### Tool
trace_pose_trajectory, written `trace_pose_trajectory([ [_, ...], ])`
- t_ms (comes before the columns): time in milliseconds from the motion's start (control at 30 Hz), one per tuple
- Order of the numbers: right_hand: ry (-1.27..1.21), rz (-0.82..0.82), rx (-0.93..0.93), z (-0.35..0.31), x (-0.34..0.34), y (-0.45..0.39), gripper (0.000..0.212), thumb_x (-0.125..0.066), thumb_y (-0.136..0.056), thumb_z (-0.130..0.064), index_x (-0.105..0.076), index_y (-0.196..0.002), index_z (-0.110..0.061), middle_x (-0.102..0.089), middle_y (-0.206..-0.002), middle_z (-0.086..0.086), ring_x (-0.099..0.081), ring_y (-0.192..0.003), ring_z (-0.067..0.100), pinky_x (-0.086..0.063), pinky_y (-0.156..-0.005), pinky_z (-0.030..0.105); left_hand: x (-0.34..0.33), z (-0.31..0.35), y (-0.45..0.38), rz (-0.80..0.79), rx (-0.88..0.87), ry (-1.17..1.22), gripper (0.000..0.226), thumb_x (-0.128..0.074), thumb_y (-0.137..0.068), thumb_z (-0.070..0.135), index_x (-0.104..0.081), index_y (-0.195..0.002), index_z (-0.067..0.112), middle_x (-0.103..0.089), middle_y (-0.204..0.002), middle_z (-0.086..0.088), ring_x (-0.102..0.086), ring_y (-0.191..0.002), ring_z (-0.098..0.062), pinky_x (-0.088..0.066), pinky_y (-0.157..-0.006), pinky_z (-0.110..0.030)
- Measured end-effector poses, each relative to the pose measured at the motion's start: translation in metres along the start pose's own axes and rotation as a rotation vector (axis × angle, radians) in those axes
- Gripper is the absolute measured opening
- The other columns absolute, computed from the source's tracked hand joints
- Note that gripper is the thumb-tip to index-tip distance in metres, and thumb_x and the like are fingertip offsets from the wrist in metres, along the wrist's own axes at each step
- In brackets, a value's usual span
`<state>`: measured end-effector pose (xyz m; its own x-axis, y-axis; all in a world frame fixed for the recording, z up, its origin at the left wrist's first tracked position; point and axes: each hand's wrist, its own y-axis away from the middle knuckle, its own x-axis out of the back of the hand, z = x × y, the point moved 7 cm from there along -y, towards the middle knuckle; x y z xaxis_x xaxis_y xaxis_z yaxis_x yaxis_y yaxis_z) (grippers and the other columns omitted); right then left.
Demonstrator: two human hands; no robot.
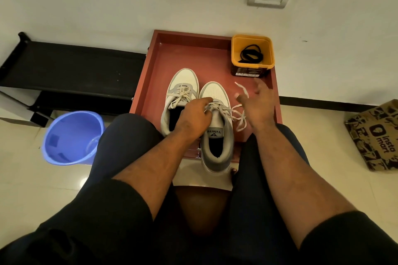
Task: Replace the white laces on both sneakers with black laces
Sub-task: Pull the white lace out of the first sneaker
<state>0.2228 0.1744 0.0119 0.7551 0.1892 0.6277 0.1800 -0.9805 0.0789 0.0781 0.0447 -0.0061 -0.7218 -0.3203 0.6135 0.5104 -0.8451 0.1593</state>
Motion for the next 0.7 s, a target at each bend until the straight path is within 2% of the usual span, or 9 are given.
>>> trace_pose_trajectory([
  [33,0.087,-0.047,0.044,-0.004,-0.003,0.004,0.068,-0.074,-0.082,-0.029,-0.042,-0.142,-0.025,-0.046,-0.133,0.006,-0.046,-0.12,0.023,-0.044,-0.097,0.036,-0.002,0.006,0.001,-0.017,-0.055,-0.092,0.043,-0.05,-0.094,0.013,-0.052,-0.137,0.015,-0.055,-0.135,-0.008,-0.054,-0.12,-0.024,-0.044,-0.103,-0.037],
  [100,0.202,-0.125,0.165,-0.013,-0.011,0.016,0.068,-0.075,-0.082,-0.027,-0.044,-0.142,-0.023,-0.046,-0.136,0.007,-0.043,-0.125,0.025,-0.04,-0.099,0.035,-0.013,0.018,0.003,-0.077,-0.151,-0.288,0.044,-0.048,-0.093,0.014,-0.049,-0.138,0.015,-0.048,-0.138,-0.009,-0.053,-0.12,-0.03,-0.045,-0.101,-0.042],
  [167,0.154,-0.252,0.186,-0.013,-0.023,0.024,0.052,-0.074,-0.083,-0.023,-0.057,-0.132,-0.017,-0.056,-0.13,0.005,-0.053,-0.117,0.018,-0.044,-0.091,0.023,-0.02,0.023,0.002,-0.121,-0.194,-0.441,0.041,-0.048,-0.093,0.017,-0.05,-0.135,0.015,-0.043,-0.139,-0.01,-0.057,-0.11,-0.035,-0.049,-0.091,-0.048],
  [233,0.158,-0.386,0.163,-0.009,-0.032,0.03,0.039,-0.068,-0.087,-0.018,-0.063,-0.125,-0.013,-0.064,-0.122,0.004,-0.057,-0.101,0.009,-0.041,-0.074,0.009,-0.02,0.024,-0.003,-0.126,-0.175,-0.504,0.035,-0.048,-0.095,0.021,-0.052,-0.129,0.013,-0.043,-0.137,-0.01,-0.06,-0.104,-0.035,-0.051,-0.085,-0.05],
  [267,0.176,-0.423,0.163,-0.01,-0.034,0.032,0.034,-0.066,-0.089,-0.017,-0.064,-0.123,-0.012,-0.066,-0.118,0.003,-0.057,-0.096,0.008,-0.039,-0.07,0.007,-0.02,0.024,-0.006,-0.116,-0.162,-0.522,0.031,-0.048,-0.096,0.021,-0.055,-0.125,0.013,-0.043,-0.136,-0.009,-0.061,-0.102,-0.035,-0.052,-0.082,-0.05],
  [433,0.141,-0.466,0.122,-0.015,-0.034,0.033,0.02,-0.061,-0.089,-0.014,-0.072,-0.106,-0.013,-0.072,-0.096,0.003,-0.067,-0.09,0.017,-0.057,-0.084,0.034,-0.025,0.032,-0.009,-0.048,-0.217,-0.659,0.02,-0.053,-0.094,0.016,-0.057,-0.114,0.015,-0.045,-0.122,-0.004,-0.057,-0.094,-0.026,-0.055,-0.067,-0.043],
  [500,0.142,-0.475,0.121,-0.014,-0.035,0.032,0.02,-0.061,-0.088,-0.013,-0.072,-0.105,-0.012,-0.072,-0.094,0.004,-0.067,-0.087,0.017,-0.057,-0.083,0.036,-0.026,0.033,-0.011,-0.042,-0.229,-0.651,0.022,-0.053,-0.094,0.015,-0.057,-0.116,0.015,-0.044,-0.128,-0.003,-0.057,-0.095,-0.027,-0.054,-0.067,-0.042],
  [567,0.128,-0.469,0.104,-0.011,-0.035,0.031,0.024,-0.064,-0.088,-0.016,-0.071,-0.111,-0.013,-0.072,-0.102,0.002,-0.067,-0.092,0.014,-0.056,-0.086,0.033,-0.024,0.029,-0.012,-0.026,-0.207,-0.529,0.018,-0.05,-0.094,0.015,-0.058,-0.11,0.012,-0.047,-0.127,-0.004,-0.06,-0.091,-0.029,-0.052,-0.068,-0.044],
  [700,0.101,-0.447,0.084,-0.008,-0.034,0.03,0.027,-0.066,-0.087,-0.016,-0.07,-0.114,-0.015,-0.07,-0.11,-0.001,-0.064,-0.097,0.01,-0.054,-0.091,0.031,-0.003,0.014,-0.008,0.195,-0.081,-0.145,0.004,-0.051,-0.092,0.013,-0.053,-0.091,0.01,-0.054,-0.101,-0.004,-0.054,-0.084,-0.022,-0.047,-0.071,-0.039],
])
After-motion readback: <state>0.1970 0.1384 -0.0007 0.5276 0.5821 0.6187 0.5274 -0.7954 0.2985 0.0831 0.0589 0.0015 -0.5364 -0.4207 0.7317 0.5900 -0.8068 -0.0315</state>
